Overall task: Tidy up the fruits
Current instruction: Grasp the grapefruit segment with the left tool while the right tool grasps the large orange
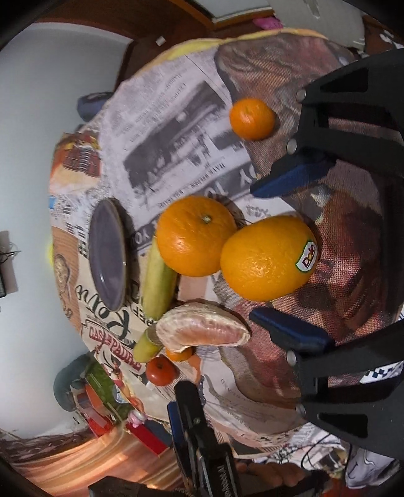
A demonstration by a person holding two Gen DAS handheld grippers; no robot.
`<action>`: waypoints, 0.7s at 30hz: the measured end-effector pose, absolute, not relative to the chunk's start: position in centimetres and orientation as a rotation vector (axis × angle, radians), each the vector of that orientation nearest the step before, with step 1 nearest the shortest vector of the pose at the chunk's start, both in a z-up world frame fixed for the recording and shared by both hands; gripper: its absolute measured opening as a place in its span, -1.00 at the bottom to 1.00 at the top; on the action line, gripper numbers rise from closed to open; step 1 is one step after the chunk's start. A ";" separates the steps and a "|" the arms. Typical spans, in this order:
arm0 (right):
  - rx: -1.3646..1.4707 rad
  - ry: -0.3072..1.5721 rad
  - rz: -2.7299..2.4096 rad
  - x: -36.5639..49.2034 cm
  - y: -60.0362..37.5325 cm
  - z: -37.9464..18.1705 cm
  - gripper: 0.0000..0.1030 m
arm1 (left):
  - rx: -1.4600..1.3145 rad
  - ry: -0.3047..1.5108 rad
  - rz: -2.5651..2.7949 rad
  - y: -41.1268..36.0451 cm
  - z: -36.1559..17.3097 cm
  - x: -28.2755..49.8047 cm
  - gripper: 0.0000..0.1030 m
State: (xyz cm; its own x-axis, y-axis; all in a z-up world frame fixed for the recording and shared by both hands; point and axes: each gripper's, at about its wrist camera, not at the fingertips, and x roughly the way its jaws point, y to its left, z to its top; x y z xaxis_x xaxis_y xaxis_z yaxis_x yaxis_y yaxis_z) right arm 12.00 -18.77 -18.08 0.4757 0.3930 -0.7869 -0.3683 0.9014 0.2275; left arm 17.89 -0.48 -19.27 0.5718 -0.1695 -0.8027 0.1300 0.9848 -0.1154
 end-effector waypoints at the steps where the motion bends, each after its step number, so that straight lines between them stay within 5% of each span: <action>1: 0.037 0.977 0.482 12.1 -18.8 -18.3 0.16 | -0.043 0.954 -0.178 -0.7 -19.5 18.1 0.51; 3: 0.050 0.988 0.513 12.1 -18.8 -18.6 0.03 | -0.041 0.969 -0.180 -1.2 -20.0 18.5 0.51; 21: 0.110 0.881 0.446 12.3 -22.4 -15.6 0.01 | 0.032 1.038 -0.154 -5.5 -23.1 21.6 0.51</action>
State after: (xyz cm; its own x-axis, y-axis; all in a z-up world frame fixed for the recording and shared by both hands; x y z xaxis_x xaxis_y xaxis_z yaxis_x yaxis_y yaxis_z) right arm 12.34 -22.44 -15.62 0.5514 0.4204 -0.7206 -0.3313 0.9031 0.2733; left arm 21.61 -5.53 -23.14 0.4979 -0.1118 -0.8600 0.1423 0.9887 -0.0461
